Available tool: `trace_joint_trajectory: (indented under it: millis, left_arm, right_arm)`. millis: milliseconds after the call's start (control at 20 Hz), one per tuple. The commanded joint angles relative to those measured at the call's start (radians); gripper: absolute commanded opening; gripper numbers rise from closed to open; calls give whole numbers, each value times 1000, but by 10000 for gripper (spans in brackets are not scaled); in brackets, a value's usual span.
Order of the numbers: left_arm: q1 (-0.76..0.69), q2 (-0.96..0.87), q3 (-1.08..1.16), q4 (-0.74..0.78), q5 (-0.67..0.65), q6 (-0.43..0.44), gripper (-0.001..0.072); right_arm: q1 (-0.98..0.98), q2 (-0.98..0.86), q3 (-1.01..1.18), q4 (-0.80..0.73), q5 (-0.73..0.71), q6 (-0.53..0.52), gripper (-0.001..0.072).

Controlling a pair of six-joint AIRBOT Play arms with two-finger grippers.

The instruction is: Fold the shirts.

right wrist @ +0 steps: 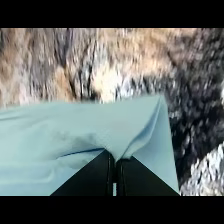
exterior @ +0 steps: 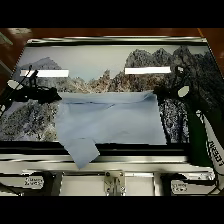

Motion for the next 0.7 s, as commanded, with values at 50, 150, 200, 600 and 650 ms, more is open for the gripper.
trace_joint_trajectory:
  millis: [50,150,200,600,650]
  left_arm:
    - [-15,-28,-15,33,-169,-60,34]
    - [-27,-35,-15,78,-174,-108,35]
    - [-27,-34,-15,97,-175,-123,34]
    - [-3,-35,-15,208,-149,-171,35]
    - [-13,-35,-15,208,-129,-171,34]
  right_arm:
    - [-1,-37,0,-53,108,131,74]
    - [-1,-45,0,-63,106,171,74]
    - [-1,-46,0,-63,105,171,74]
    - [-1,-54,0,-142,106,200,74]
    - [-1,-56,0,-142,108,200,74]
